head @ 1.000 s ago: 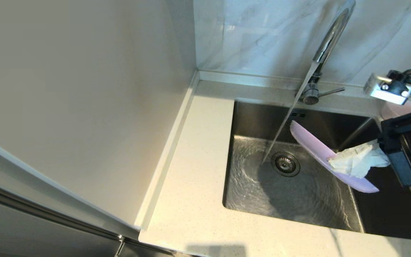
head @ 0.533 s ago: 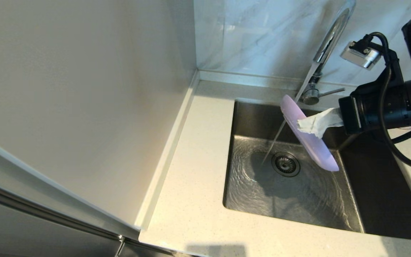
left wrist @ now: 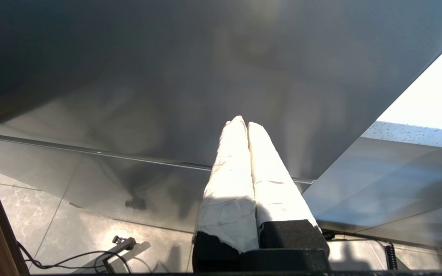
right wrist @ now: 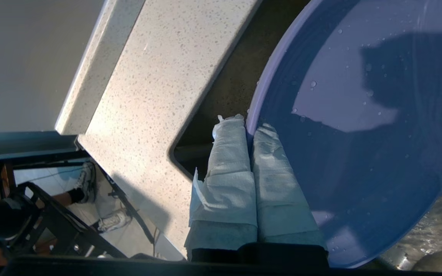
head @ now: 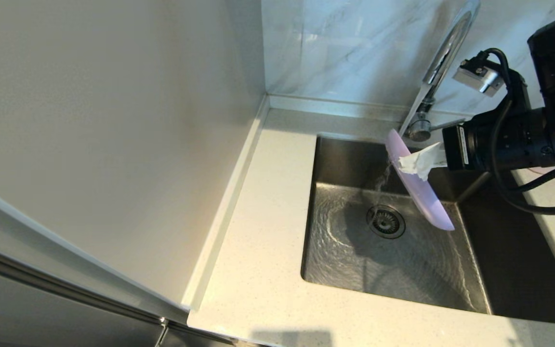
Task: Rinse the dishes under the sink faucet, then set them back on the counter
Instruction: Rinse the plate
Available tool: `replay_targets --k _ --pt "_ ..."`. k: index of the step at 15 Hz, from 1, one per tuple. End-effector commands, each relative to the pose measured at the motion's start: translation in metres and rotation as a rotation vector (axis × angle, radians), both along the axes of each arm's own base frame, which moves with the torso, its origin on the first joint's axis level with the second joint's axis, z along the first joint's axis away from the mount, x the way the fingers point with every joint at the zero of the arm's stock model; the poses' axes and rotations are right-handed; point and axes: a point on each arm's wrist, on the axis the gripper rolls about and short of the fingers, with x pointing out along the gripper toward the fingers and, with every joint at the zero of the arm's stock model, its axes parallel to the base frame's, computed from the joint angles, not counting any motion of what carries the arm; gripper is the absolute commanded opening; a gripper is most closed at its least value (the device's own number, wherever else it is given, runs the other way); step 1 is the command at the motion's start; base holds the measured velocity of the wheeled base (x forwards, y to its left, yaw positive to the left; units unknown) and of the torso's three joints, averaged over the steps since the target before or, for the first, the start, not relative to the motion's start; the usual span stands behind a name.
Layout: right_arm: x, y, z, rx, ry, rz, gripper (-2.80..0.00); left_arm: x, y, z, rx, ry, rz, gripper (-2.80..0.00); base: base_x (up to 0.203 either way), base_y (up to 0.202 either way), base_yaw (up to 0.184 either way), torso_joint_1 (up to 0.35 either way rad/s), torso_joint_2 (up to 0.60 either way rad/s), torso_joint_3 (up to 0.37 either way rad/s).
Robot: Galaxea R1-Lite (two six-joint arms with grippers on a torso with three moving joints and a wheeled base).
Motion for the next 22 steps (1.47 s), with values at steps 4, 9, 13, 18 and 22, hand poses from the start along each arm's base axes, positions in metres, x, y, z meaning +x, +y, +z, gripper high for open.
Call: replay_targets --k 4,9,13,18,22 --pt "0.014 0.004 -0.001 0.026 0.030 -0.064 -2.80 0.000 0.000 0.000 0.000 0.000 -0.001 -2.80 0.000 0.000 0.000 0.000 0.00 0.000" --pt "0.025 0.004 -0.004 0.036 0.023 -0.126 -2.80 0.000 0.000 0.000 0.000 0.000 -0.001 -2.80 0.000 0.000 0.000 0.000 0.00 0.000" --pt "0.037 0.002 -0.005 0.042 0.022 -0.192 -2.80 0.000 0.000 0.000 0.000 0.000 0.001 -2.80 0.000 0.000 0.000 0.000 0.00 0.000" --pt "0.048 -0.024 0.008 0.169 0.042 -0.350 -2.80 0.000 0.000 0.000 0.000 0.000 0.001 -2.80 0.000 0.000 0.000 0.000 0.00 0.000" --pt "0.036 -0.056 0.004 0.225 0.089 -0.462 -2.80 0.000 0.000 0.000 0.000 0.000 0.001 -2.80 0.000 0.000 0.000 0.000 0.00 0.000"
